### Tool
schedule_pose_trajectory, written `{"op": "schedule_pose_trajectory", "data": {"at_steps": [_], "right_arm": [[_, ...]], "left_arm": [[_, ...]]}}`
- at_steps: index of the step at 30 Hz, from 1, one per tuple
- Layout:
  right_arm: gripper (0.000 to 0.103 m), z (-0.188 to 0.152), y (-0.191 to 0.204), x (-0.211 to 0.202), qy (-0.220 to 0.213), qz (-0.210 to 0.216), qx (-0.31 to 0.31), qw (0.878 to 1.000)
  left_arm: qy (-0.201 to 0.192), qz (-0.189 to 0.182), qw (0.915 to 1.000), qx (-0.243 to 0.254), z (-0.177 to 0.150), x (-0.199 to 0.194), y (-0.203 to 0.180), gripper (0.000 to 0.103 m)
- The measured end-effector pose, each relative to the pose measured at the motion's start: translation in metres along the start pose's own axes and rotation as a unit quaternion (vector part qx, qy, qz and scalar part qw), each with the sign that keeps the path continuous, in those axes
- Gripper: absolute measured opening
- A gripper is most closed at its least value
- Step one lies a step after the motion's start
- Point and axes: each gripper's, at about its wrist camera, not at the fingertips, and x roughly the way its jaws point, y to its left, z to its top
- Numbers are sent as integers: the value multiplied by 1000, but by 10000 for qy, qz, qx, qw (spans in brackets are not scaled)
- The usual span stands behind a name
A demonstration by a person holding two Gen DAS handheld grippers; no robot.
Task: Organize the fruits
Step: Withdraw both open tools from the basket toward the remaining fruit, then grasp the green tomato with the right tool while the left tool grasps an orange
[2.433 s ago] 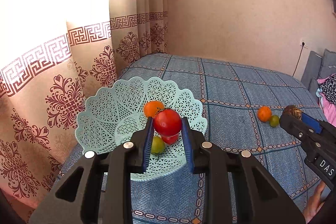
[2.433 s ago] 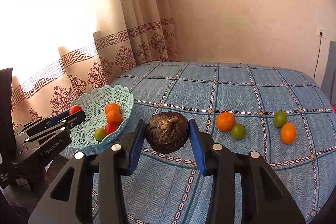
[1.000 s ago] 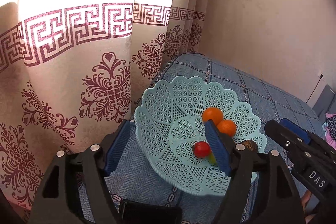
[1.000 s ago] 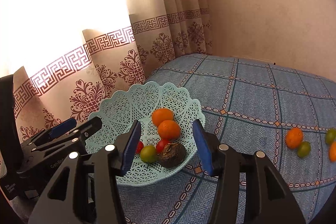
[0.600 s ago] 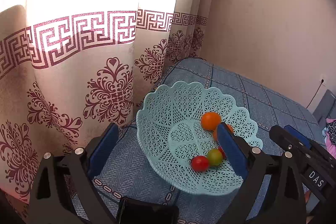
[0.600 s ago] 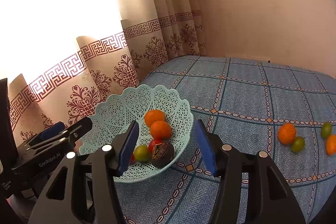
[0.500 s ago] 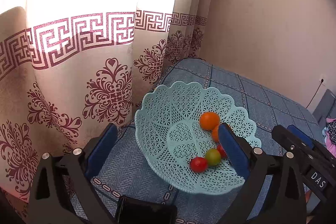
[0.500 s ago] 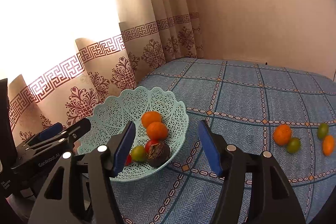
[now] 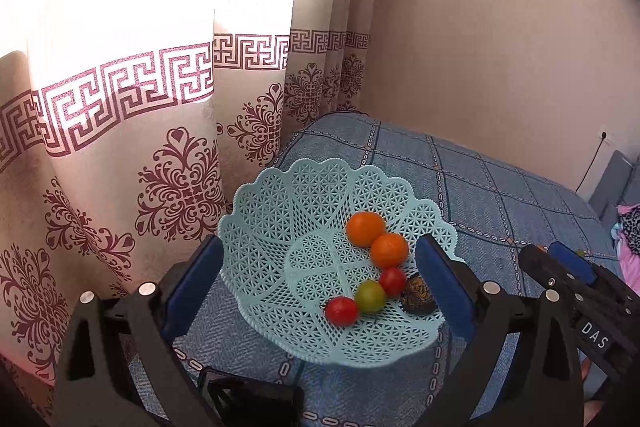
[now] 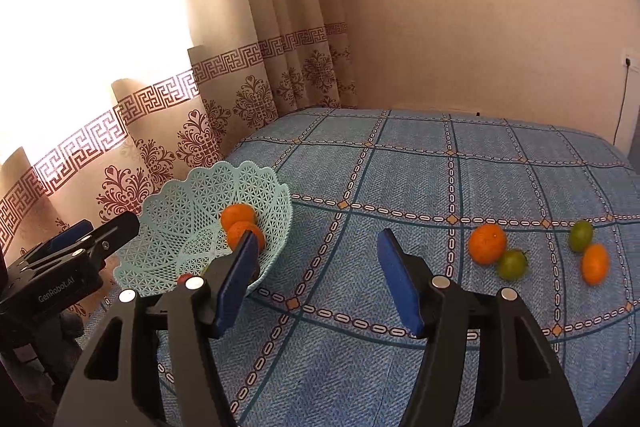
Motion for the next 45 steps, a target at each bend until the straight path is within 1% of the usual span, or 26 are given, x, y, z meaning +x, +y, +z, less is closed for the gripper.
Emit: {"op": "schedule_pose_trajectory", "data": {"at_steps": [10,15,19,21,30,33,38,41,42,45], "right_arm": [[62,-9,-50,-10,57,-397,206,9990],[64,-16,-72,-13,126,-532,263,9982],[65,-20,-87,-11,213,-663,326,9970],[67,-23,-96,-10,263,-740,358,9963],[67,-31,-135,6,548,-1075,481,9915],[67,-34,-145,13,635,-1113,505,9905],[67,-34,-165,31,881,-986,682,9889],[66,-30,-172,39,932,-1003,675,9883],[62,-29,-173,42,951,-1026,654,9880],[55,-27,-175,50,1028,-1013,617,9876]], "left_arm": [[-11,-150,9994,325,-3,-2,-32,98],[-18,-249,9984,499,-5,-2,-53,98],[10,-351,9974,627,-8,0,-69,98],[45,-404,9967,697,-10,3,-77,98],[134,-571,9937,953,-18,9,-109,98],[179,-602,9925,1047,-19,13,-120,98],[254,-716,9895,1226,-24,18,-137,98],[269,-739,9881,1320,-26,22,-145,98],[278,-733,9878,1343,-26,23,-146,98],[292,-725,9875,1366,-25,27,-148,98]]}}
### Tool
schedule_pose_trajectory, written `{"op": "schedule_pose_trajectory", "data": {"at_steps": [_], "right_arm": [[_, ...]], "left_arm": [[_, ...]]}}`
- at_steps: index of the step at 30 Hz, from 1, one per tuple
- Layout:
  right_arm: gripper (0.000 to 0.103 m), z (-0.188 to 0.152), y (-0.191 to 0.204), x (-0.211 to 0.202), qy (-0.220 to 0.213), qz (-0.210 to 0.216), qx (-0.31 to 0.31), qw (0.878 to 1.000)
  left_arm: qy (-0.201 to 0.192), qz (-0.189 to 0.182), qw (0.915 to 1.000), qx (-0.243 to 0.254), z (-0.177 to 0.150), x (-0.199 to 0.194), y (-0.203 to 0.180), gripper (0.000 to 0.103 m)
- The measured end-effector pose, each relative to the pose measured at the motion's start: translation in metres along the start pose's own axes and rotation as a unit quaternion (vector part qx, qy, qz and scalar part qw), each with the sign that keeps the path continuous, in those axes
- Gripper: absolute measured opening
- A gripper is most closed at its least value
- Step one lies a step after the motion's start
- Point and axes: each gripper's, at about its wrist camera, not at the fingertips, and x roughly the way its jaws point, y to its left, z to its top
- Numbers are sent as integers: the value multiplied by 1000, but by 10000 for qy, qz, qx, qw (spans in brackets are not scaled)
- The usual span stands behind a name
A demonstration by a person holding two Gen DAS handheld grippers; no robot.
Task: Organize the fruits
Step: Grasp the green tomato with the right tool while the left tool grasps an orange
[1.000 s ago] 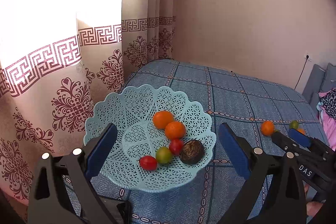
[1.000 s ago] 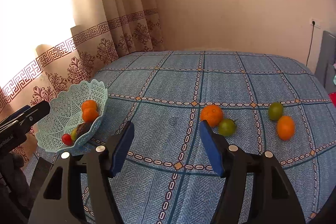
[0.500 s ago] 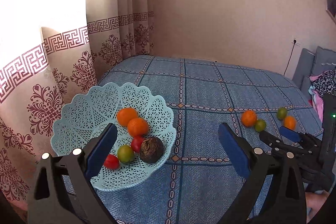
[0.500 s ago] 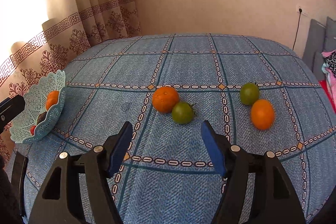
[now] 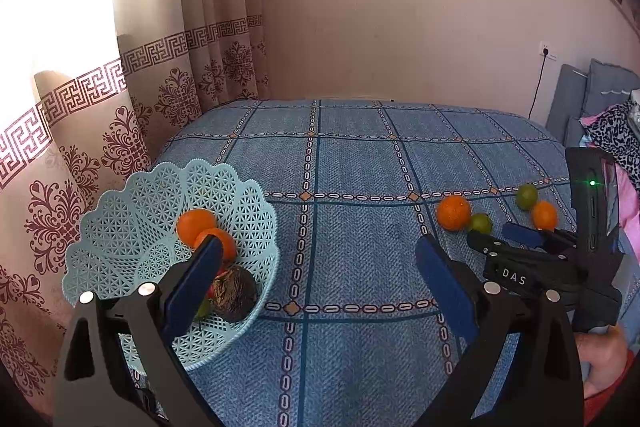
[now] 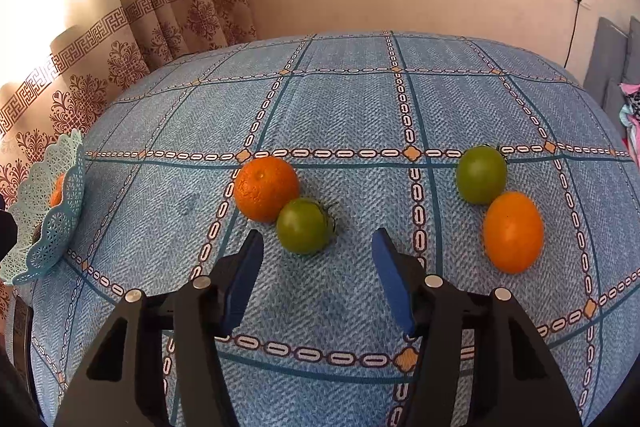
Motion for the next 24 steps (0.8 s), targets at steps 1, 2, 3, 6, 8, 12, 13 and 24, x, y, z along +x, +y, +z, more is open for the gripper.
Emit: {"op": "schedule_pose_trajectory", "data": {"at_steps": [1,2,3,6,8,12,13,24], "right_arm": [[54,1,0,1,2,-1,-23,10000],[54,2,1,3,3,2,-49,10000],[54,3,1,5,9,4,-72,10000],[54,8,5,10,25,36,-120,9999],[50,9,6,12,27,91,-148,9998],[35,9,9,12,24,290,-189,9994],[34,8,9,11,24,281,-202,9994],[30,-8,-9,-13,27,149,-77,9999]], "left_arm": [[3,-2,10000,7,0,1,-1,98],[3,-2,10000,21,1,2,-2,98],[1,3,10000,37,1,3,-2,98],[23,12,10000,71,2,7,-5,98],[34,3,10000,83,3,9,-6,98],[55,14,9999,133,5,14,-12,98],[62,16,9999,146,6,15,-13,98],[138,-34,9987,493,12,35,-46,98]]}}
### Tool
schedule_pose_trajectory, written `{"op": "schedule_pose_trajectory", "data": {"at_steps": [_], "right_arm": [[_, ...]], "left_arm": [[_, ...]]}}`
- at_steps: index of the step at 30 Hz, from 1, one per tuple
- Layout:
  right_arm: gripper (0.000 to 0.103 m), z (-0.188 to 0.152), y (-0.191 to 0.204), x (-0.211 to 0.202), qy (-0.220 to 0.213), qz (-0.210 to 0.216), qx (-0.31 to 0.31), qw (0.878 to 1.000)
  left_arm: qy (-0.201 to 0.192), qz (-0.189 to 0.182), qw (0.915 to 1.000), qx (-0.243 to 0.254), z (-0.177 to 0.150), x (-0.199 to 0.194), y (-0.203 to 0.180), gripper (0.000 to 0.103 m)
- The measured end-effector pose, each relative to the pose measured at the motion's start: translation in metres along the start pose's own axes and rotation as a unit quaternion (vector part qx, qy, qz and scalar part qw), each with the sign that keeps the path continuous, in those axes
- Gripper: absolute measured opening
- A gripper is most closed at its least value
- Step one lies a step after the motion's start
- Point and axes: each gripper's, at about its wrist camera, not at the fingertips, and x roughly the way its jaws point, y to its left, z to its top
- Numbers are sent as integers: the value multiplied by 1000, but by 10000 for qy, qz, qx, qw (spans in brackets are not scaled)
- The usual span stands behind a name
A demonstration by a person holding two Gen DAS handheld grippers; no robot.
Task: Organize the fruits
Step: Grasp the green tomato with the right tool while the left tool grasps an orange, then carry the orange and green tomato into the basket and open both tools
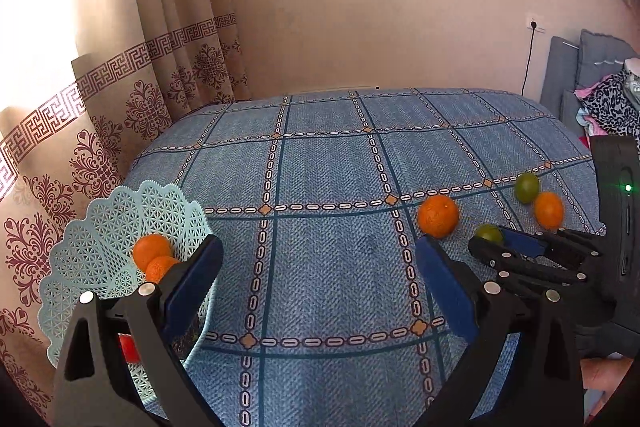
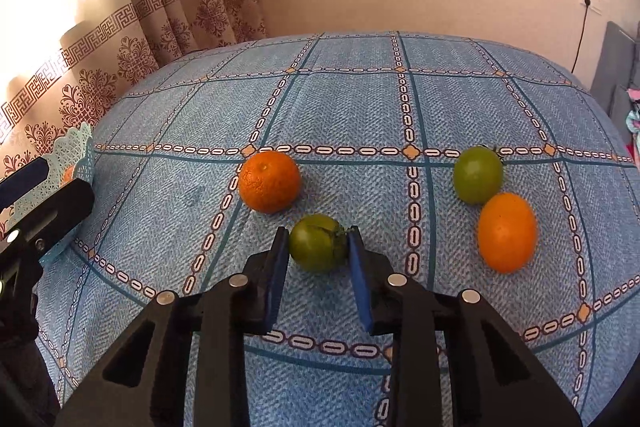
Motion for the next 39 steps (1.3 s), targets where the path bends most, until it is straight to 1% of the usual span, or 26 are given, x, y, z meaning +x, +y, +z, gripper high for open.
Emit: {"op": "schedule_pose_trajectory", "data": {"at_steps": [5,10,14,17,21,24,26,28,30,32,34,35,39], "right_arm": [[30,-13,-12,-20,-48,-62,170,9998],[30,-21,-21,-35,-215,-72,424,9988],[30,-28,-23,-37,-326,-188,445,9983],[30,-30,-25,-36,-328,-120,499,9981],[30,-30,-29,-38,-377,-89,546,9978],[30,-30,-32,-38,-350,-39,574,9977],[30,-32,-33,-36,-304,9,614,9976],[30,-35,-35,-34,-246,54,655,9975],[31,-37,-36,-33,-218,120,689,9973],[31,-38,-36,-33,-210,131,686,9973],[31,-39,-37,-33,-202,161,720,9971],[31,-41,-38,-33,-195,185,740,9969],[34,-47,-39,-34,-153,242,776,9966]], "left_arm": [[106,-197,9997,54,5,16,-14,98],[281,-385,9987,181,6,35,-36,97],[418,-584,9971,263,9,50,-48,88],[541,-742,9954,259,11,60,-55,82],[634,-887,9938,221,14,70,-61,79],[699,-911,9931,253,16,77,-65,71],[792,-957,9919,260,17,84,-68,62],[843,-1062,9904,255,17,88,-71,61],[830,-1120,9899,265,17,89,-73,56],[813,-1167,9894,285,17,89,-75,46],[799,-1221,9888,307,17,87,-77,39],[791,-1236,9887,317,16,87,-77,38],[784,-1319,9878,282,12,87,-77,38]]}}
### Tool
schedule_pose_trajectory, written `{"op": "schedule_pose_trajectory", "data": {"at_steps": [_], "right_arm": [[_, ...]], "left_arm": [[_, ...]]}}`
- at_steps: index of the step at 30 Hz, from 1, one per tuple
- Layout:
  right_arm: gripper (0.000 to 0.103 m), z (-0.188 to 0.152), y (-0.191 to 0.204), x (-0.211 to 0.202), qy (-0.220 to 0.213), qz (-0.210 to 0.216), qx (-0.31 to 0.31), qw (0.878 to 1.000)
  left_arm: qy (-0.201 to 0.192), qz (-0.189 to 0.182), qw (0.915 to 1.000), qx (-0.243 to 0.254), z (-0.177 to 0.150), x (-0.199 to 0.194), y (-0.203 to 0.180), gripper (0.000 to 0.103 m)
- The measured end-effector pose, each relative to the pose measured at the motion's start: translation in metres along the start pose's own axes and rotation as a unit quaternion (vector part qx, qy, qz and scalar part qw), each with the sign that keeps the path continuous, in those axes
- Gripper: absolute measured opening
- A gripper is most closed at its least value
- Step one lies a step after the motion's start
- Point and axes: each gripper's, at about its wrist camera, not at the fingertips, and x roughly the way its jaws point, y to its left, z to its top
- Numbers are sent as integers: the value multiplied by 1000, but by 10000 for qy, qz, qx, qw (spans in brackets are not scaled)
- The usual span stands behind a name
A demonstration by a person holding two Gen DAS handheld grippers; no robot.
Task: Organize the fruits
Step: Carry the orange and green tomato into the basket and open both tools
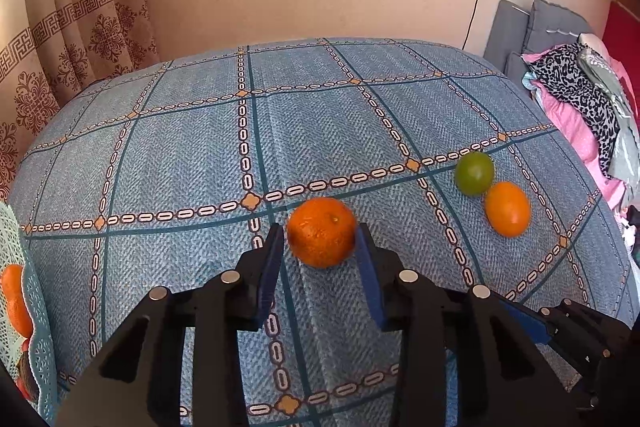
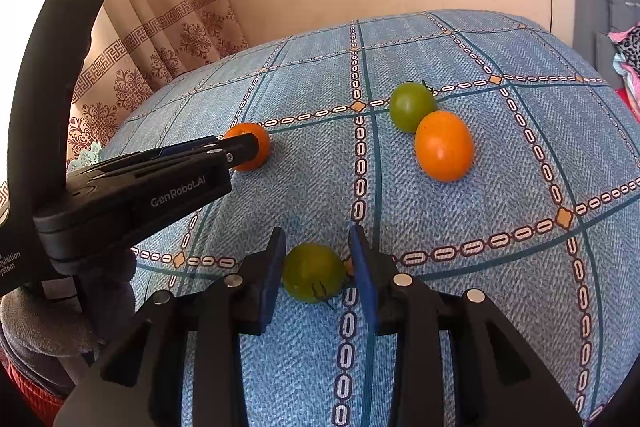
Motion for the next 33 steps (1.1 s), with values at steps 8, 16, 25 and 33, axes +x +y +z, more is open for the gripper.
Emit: {"op": "schedule_pose_trajectory", "data": {"at_steps": [8,16,25,33], "right_arm": [[34,-4,2,-2,-3,15,-23,10000],[34,-8,15,0,22,-41,-270,9996],[34,-6,20,6,83,-56,-367,9993],[46,-14,35,7,110,-103,-594,9981]], "left_arm": [[22,78,10000,2,-1,5,-3,40],[69,154,9999,-24,-1,9,-5,39],[-74,340,9993,-148,-15,-10,-2,38],[-321,607,9975,-142,-23,-45,5,38]]}}
